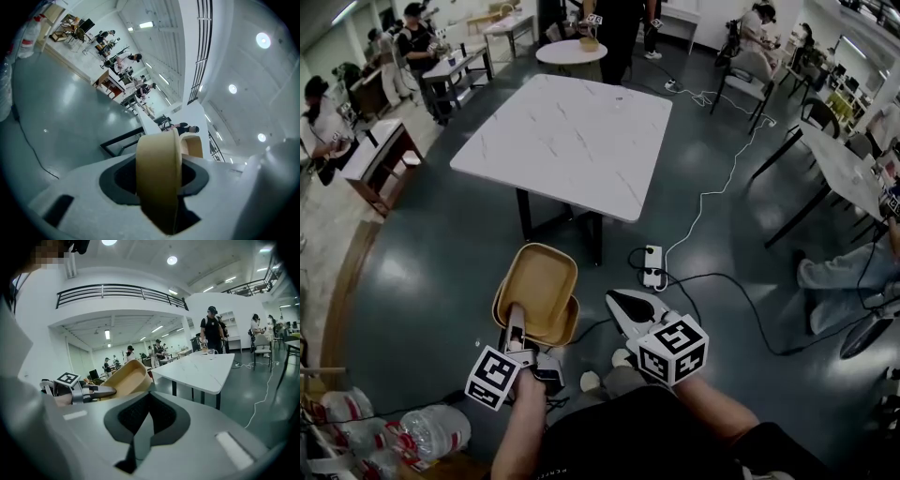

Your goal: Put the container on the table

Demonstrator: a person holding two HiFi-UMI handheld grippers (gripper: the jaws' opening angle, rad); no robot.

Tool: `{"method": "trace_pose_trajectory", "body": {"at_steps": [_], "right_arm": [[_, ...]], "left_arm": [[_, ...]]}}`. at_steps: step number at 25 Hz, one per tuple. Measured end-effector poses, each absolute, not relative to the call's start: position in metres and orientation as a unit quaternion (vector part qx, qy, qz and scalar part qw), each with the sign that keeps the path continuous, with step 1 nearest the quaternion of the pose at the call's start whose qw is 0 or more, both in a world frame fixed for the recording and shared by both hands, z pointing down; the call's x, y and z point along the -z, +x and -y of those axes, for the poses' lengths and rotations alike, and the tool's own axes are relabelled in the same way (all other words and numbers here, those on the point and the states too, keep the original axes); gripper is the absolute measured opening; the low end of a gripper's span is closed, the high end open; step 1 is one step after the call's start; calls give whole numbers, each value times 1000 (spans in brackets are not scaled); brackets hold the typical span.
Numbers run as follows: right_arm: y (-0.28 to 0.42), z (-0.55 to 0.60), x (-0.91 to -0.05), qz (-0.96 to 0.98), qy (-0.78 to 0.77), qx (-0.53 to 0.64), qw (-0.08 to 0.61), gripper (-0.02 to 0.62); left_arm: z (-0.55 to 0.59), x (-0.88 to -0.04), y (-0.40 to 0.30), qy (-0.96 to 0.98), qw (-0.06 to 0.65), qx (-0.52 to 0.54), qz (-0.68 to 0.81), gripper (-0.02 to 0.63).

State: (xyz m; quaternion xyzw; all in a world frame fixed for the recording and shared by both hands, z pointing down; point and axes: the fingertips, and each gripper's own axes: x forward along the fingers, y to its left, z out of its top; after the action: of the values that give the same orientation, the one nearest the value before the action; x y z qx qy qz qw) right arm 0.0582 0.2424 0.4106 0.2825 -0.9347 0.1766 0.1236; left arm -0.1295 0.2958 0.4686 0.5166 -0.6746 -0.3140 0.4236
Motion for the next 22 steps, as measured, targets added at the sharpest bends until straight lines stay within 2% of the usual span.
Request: {"method": "trace_pose_trajectory", "body": {"at_steps": [8,22], "right_arm": [[49,-191,-416,931,288,-192,112,-3],[24,-76,-419,943,249,-191,113,-3]], "left_arm": [[-261,-465,-147,509,413,322,683,161],[-129,-453,-145,522,403,319,681,161]]}}
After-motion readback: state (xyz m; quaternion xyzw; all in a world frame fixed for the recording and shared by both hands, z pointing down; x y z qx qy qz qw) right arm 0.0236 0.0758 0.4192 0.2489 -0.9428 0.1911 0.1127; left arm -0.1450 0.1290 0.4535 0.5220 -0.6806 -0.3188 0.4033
